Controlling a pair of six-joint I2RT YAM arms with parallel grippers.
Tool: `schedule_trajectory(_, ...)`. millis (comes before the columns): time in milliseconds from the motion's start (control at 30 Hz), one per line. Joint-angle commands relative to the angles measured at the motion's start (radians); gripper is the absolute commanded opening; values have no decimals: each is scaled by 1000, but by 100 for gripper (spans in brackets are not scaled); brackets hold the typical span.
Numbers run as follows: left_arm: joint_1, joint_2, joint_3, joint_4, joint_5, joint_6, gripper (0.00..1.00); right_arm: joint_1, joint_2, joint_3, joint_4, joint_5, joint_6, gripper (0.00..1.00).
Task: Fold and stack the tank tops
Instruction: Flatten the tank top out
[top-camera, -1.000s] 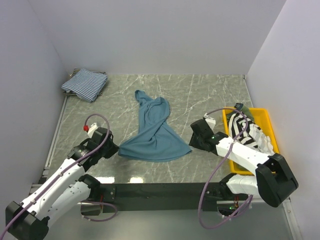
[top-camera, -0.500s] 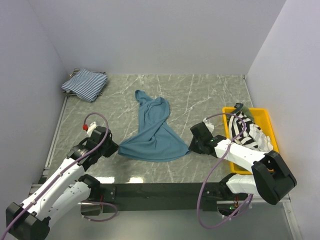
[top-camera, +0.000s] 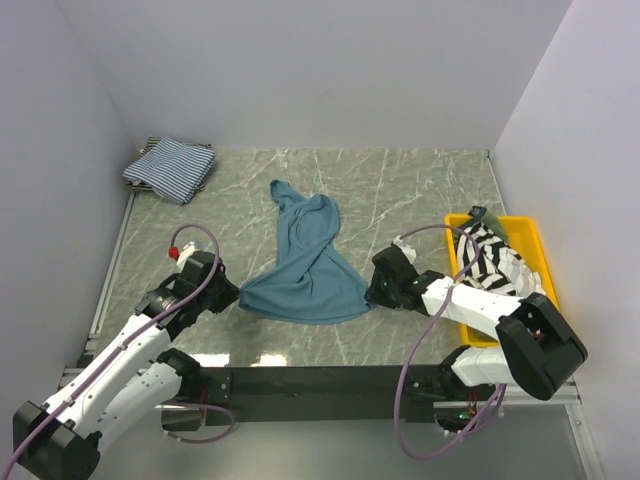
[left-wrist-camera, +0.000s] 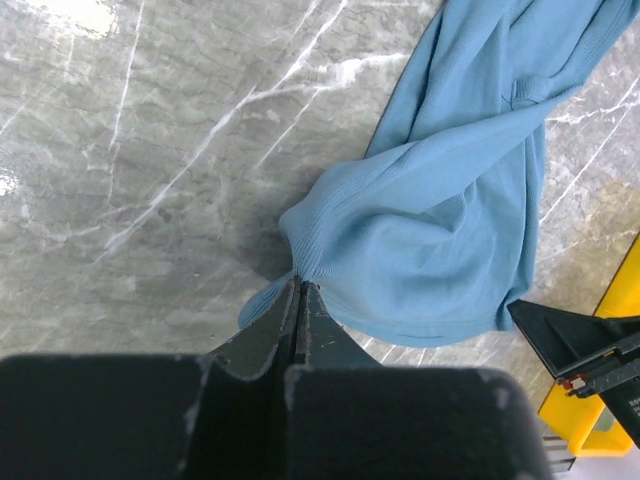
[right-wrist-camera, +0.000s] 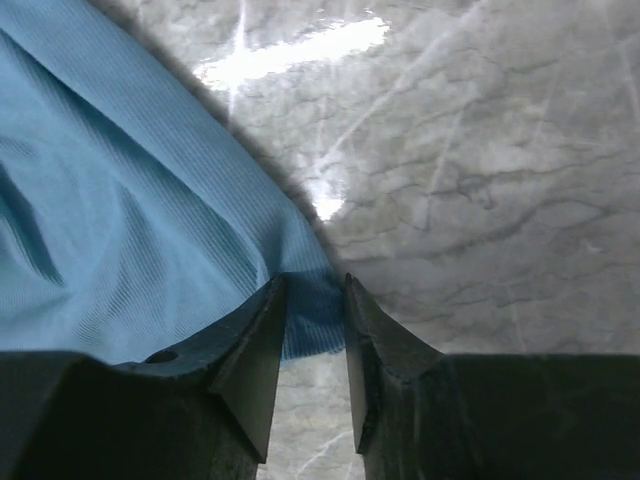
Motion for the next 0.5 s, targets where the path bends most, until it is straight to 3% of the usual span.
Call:
schedule_trajectory(0,5,-5,11,32,16,23,1,20,37,12,-13,24,0,39)
schedule_trajectory(267,7,-6,17,29,15,23,1,69,74,29,-73,85,14,41)
schedule_trajectory(367,7,-9,19,33,18,23,1,84,103,38,-80,102,16,30)
schedule_trajectory(400,7,-9,17,36,19,22,0,92,124,44,-93,113,19,13)
schedule_trajectory(433,7,-8,17,38,21,22,1,100,132,52,-105,123,22,3)
schedule_trajectory(467,7,-11,17,38,22,22,1,106,138,66,-116,146,28,0)
